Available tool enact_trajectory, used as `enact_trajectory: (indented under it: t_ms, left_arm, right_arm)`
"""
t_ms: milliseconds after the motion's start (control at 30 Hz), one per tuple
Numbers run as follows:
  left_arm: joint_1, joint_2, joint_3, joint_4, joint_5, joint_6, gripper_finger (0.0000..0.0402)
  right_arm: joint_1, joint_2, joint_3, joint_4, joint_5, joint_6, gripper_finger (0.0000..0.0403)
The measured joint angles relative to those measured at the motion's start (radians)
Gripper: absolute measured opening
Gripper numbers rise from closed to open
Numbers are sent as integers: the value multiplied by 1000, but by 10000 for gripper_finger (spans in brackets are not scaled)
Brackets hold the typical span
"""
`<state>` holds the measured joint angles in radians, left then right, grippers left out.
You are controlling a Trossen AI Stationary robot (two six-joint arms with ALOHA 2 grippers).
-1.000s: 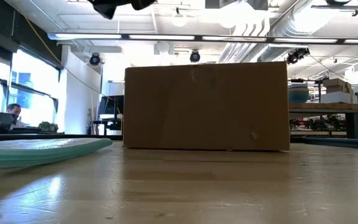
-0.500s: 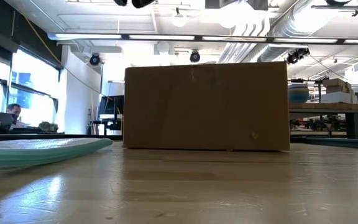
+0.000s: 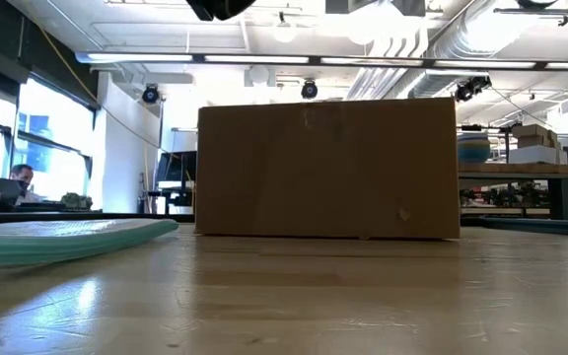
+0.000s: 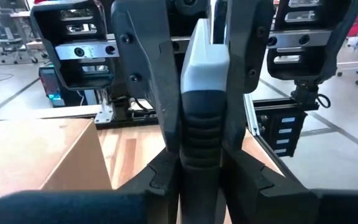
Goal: Unpack boxes
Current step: Open the cardboard box using the black cutter
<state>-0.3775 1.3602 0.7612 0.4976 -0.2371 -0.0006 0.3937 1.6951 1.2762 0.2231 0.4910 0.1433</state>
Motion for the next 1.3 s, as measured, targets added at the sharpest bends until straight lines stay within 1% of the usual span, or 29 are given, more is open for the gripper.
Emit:
enact_trajectory:
  t_ms: [100, 200, 267, 333, 500, 600, 700, 767, 833, 900, 1033, 1100, 1167, 1200, 1300]
  left_arm:
    - [1, 0, 0, -5, -3, -3, 68]
    - [7, 0, 0, -13, -12, -8, 68]
    - [11, 0, 0, -24, -14, -9, 68]
    - [11, 0, 0, -30, -19, -11, 68]
    - [6, -8, -31, -4, -39, -14, 68]
    - [6, -37, -91, 118, -44, -21, 68]
    - [9, -70, -172, 296, -27, -25, 68]
    - [14, -81, -224, 433, 13, -25, 68]
    - [20, -84, -263, 569, 83, -30, 68]
    - [25, -84, -288, 662, 132, -40, 68]
    - [23, -83, -294, 698, 143, -49, 67]
    - [23, -83, -294, 705, 142, -51, 67]
    - [23, -83, -294, 706, 142, -51, 67]
    - [22, -83, -294, 708, 142, -51, 67]
    - [23, -83, -294, 713, 142, -51, 67]
  right_arm:
    - [0, 0, 0, -2, -2, -10, 57]
    - [6, 0, 0, -3, 9, -55, 73]
    - [18, -4, 0, -9, 50, -92, 88]
    - [33, -21, 0, -51, 98, -111, 108]
    - [93, -103, 0, -167, 211, -101, 168]
    - [127, -137, 0, -274, 223, -30, 205]
    - [150, -133, -2, -370, 214, 57, 232]
    - [158, -106, -24, -363, 211, 100, 242]
    - [156, -61, -55, -285, 218, 115, 246]
    - [139, -10, -84, -135, 227, 82, 247]
    - [98, 90, -88, 239, 215, -90, 247]
    - [72, 123, -88, 388, 174, -152, 247]
    - [44, 141, -87, 481, 90, -171, 247]
    - [30, 146, -86, 501, 57, -167, 247]
    - [-5, 157, -86, 509, 12, -135, 247]
